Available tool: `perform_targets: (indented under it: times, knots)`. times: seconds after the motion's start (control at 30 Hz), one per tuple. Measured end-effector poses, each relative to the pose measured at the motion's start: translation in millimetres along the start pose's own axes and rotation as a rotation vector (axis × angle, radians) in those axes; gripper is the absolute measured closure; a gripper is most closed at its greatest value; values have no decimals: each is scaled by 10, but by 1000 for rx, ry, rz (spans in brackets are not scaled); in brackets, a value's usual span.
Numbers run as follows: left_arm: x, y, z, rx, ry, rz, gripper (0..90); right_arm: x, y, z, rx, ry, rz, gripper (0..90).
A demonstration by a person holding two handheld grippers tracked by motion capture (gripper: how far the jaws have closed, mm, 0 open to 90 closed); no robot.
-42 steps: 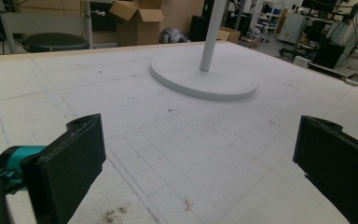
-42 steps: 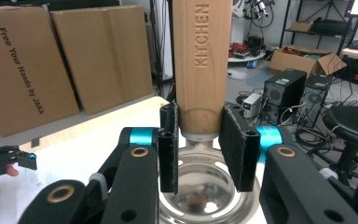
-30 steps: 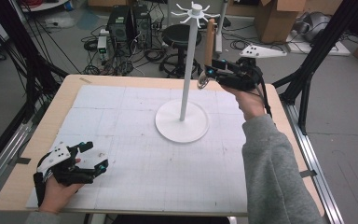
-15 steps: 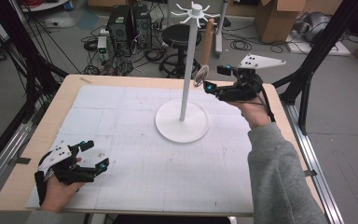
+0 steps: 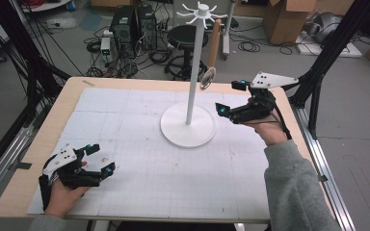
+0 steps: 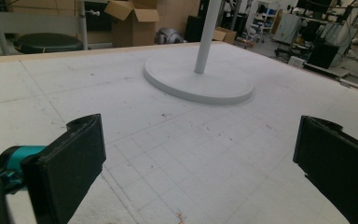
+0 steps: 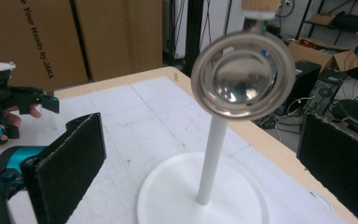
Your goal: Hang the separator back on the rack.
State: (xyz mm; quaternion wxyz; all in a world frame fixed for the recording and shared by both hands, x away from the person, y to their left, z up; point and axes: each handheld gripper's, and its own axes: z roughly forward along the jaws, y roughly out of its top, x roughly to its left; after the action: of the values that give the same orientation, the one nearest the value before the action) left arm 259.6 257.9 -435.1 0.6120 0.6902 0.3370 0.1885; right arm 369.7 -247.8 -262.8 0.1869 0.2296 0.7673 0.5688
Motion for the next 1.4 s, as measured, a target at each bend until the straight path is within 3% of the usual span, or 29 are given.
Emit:
perform_targets:
  times: [0.57,0.8,1.03,1.4]
  knots:
    - [10,26,31,-17,-1,4,28,40,-282,-171,11,35,10,4]
    - [2,26,64,-17,-2,5,28,85,-464,-198,25,55,3,4]
    - [-14,36,87,-17,-13,12,28,157,-709,-219,39,112,8,4]
    - [-20,40,75,-30,-3,25,28,196,-930,-247,18,126,17,5]
